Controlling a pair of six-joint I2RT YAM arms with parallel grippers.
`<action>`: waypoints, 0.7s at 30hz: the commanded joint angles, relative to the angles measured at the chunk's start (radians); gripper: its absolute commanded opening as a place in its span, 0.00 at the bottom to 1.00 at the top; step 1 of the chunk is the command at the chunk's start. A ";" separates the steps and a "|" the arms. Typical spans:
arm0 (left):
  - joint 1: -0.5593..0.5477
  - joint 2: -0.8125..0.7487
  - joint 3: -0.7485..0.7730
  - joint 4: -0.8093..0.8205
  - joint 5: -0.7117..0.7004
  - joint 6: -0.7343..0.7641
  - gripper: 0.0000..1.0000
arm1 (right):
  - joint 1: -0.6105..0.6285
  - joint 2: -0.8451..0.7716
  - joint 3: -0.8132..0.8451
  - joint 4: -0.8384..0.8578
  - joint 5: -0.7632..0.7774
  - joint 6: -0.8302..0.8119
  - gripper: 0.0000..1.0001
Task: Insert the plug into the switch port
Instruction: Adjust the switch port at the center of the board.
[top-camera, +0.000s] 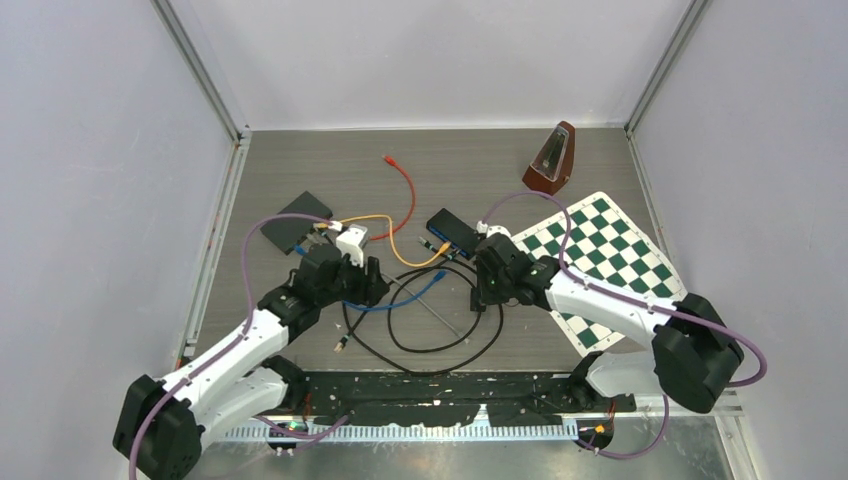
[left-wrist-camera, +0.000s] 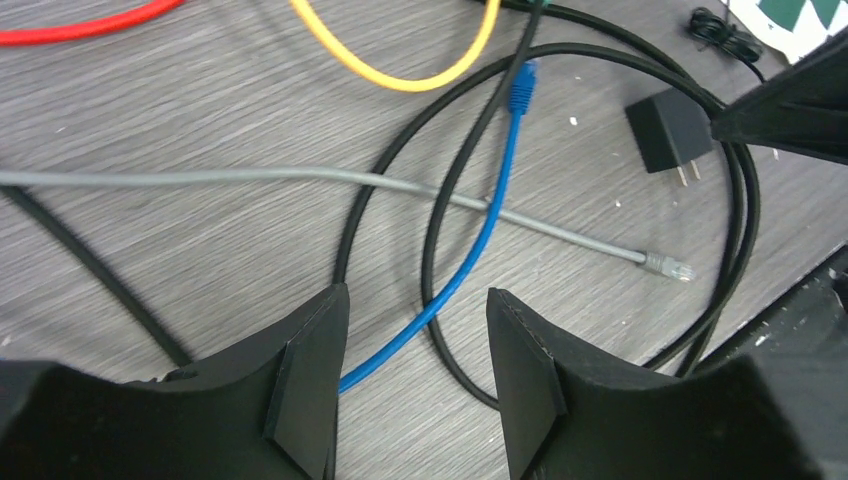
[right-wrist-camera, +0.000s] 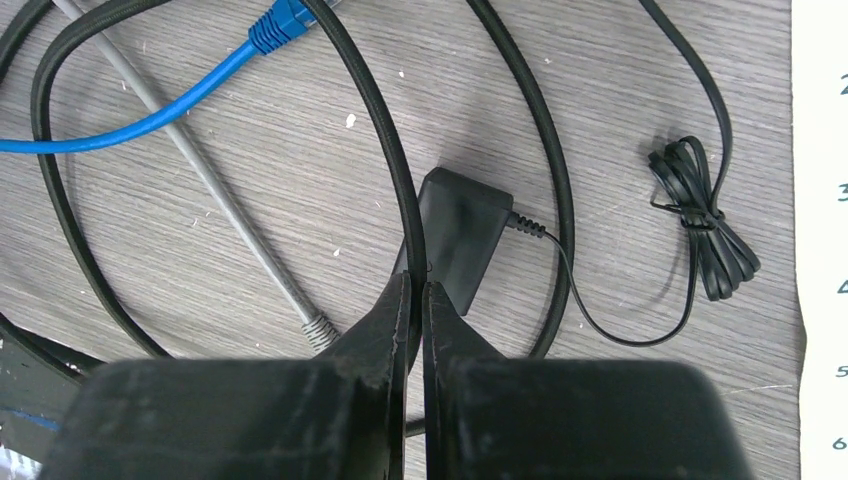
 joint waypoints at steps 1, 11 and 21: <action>-0.038 0.053 0.015 0.116 0.066 0.028 0.55 | 0.007 -0.068 -0.013 0.021 0.048 0.033 0.05; -0.110 0.251 0.070 0.181 0.015 0.055 0.53 | 0.007 -0.150 -0.039 -0.010 0.085 0.048 0.05; -0.128 0.366 0.108 0.217 0.001 0.067 0.33 | 0.007 -0.214 -0.055 -0.042 0.107 0.048 0.05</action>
